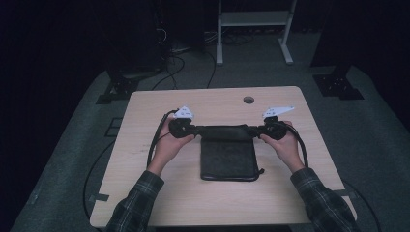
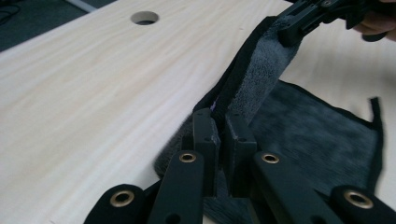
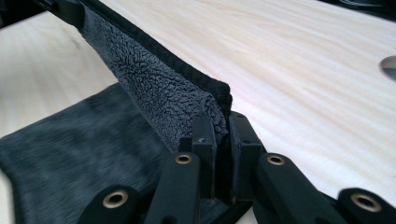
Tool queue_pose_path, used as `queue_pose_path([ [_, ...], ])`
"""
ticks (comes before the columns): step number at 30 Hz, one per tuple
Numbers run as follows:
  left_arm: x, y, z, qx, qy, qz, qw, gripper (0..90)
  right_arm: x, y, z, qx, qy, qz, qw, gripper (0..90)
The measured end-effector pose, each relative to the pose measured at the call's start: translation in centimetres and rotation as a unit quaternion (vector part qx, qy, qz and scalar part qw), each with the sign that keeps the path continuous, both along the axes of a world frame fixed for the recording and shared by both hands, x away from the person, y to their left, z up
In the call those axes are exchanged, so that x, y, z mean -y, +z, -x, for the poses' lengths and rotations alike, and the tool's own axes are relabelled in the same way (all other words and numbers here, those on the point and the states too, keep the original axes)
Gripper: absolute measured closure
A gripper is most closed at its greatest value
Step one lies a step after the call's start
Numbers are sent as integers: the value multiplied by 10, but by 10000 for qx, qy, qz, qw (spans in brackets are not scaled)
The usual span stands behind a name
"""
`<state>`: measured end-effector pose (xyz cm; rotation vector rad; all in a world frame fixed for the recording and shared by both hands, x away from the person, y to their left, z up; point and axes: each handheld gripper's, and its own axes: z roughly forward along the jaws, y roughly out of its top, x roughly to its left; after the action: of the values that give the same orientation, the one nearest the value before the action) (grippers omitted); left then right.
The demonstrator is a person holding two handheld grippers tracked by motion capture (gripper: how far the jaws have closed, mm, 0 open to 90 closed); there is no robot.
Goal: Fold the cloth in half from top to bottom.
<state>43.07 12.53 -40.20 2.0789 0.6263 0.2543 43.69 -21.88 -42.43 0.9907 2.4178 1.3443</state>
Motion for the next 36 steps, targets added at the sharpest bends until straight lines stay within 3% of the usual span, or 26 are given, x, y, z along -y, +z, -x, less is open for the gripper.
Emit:
queue_pose_path([
  [8,-7,-11,29,-97,-137,5,9999,854,4,-1,31,-73,212,-176,9996,819],
  [9,-7,-14,35,-140,-166,5,9998,855,1,-5,41,-117,289,-94,9995,818],
  [16,-5,-26,58,-329,-340,-58,9989,854,3,-14,61,-237,382,-19,9990,814],
  [21,-3,-40,66,-592,-401,-201,9972,850,2,-22,73,-406,474,106,9980,806],
  [26,-4,-47,71,-662,-408,-380,9963,794,-1,-31,81,-503,550,336,9966,762],
  [28,-5,-44,72,-604,-402,-352,9967,709,0,-31,83,-491,546,331,9967,702],
  [30,-7,-37,73,-525,-425,-247,9974,673,4,-26,84,-429,540,137,9975,677],
  [32,-10,-27,72,-462,-403,-31,9981,670,8,-17,85,-332,510,-66,9981,678],
  [34,-13,-19,70,-350,-344,44,9988,678,12,-9,83,-248,481,-275,9982,692],
  [36,-14,-15,66,-303,-246,99,9992,703,13,-6,80,-182,398,-283,9986,724],
])
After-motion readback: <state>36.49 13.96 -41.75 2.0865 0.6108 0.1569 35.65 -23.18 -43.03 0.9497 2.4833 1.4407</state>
